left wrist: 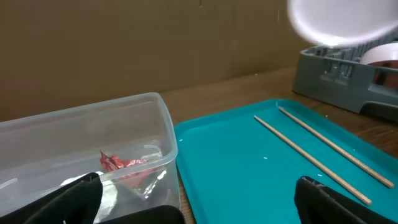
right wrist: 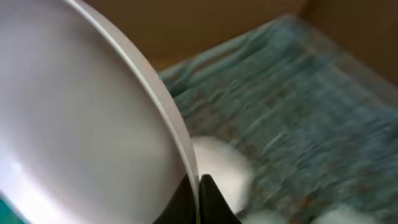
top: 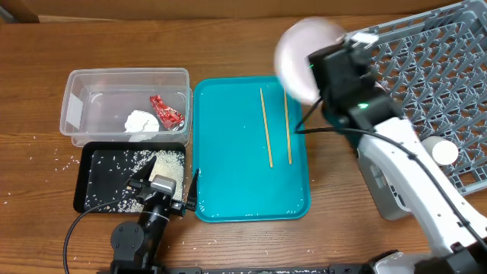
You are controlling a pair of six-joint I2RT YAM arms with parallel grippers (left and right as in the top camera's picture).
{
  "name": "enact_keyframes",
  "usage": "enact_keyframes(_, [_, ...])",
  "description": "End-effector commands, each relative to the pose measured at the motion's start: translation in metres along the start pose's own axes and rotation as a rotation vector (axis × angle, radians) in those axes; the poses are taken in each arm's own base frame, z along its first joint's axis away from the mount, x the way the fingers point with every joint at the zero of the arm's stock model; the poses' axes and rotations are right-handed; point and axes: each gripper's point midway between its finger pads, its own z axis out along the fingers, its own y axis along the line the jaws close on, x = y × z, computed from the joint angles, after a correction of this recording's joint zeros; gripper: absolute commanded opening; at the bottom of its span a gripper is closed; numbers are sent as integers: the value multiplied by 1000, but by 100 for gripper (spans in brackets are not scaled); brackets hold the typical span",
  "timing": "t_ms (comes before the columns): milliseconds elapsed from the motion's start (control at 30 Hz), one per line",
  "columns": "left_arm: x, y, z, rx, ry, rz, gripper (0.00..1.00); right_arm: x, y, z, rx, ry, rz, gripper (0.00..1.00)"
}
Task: Sort waste into correct bins and load items into the dishwasher
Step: 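Lift the white plate and carry it into the dish rack, then lower the white plate upright into the rack and open the right gripper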
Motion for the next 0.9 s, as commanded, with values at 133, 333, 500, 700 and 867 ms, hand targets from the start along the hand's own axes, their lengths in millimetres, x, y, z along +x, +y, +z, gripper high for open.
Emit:
enact_keyframes(133, [0,-1,0,6,-5,23,100,-47,-126,21,517,-78,-161,4])
enact_keyframes(333, [0,-1,0,6,-5,23,100,-30,-144,65,432,48,-243,4])
enact_keyframes(500, [0,-1,0,6,-5,23,100,-20,-152,94,369,105,-347,4])
enact_keyframes(700, [0,-1,0,6,-5,23,100,-2,-127,123,250,164,-526,4])
enact_keyframes(867, [0,-1,0,6,-5,23,100,8,-135,137,353,203,-549,4])
